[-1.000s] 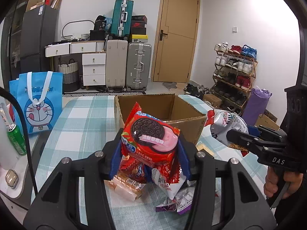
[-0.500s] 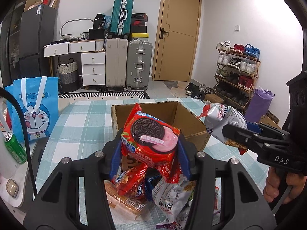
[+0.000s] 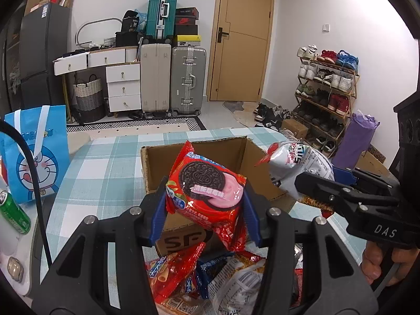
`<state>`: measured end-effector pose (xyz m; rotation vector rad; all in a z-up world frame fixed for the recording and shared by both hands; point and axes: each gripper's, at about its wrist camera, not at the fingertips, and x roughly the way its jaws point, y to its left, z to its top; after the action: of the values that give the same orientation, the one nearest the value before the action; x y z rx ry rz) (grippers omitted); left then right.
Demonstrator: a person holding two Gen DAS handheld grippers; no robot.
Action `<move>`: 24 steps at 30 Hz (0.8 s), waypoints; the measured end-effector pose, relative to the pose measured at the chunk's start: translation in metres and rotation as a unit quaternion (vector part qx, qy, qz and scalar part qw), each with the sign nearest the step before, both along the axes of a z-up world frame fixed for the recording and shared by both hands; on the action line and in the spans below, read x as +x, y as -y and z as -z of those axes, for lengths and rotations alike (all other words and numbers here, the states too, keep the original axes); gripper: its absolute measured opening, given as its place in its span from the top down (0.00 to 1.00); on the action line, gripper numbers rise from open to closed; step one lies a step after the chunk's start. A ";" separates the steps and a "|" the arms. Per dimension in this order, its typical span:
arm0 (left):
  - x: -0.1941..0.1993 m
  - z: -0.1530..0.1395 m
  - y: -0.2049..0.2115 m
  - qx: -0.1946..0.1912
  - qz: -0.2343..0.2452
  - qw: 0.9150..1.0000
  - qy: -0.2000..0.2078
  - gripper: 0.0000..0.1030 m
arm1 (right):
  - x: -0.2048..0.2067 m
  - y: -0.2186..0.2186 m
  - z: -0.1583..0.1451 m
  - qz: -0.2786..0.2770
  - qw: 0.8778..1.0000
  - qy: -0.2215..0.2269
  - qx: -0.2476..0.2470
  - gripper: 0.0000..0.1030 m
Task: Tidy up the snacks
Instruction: 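Lift both held packs and carry them over the open cardboard box, then open both grippers to drop the packs into the box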
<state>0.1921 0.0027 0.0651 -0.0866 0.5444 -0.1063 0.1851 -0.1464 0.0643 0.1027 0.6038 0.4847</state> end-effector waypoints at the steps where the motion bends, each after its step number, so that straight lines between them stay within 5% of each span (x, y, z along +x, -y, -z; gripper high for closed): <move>1: 0.004 0.001 0.000 0.000 0.001 1.000 -0.002 0.54 | 0.003 -0.001 0.001 0.000 1.000 -0.002 0.000 0.48; 24: 0.064 0.031 -0.003 0.007 0.004 0.999 -0.041 0.54 | 0.046 -0.014 0.018 0.001 1.000 -0.028 -0.012 0.47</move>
<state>0.2561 0.0061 0.0336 -0.0750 0.6284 -0.1060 0.2306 -0.1319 0.0467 0.0944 0.6645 0.4739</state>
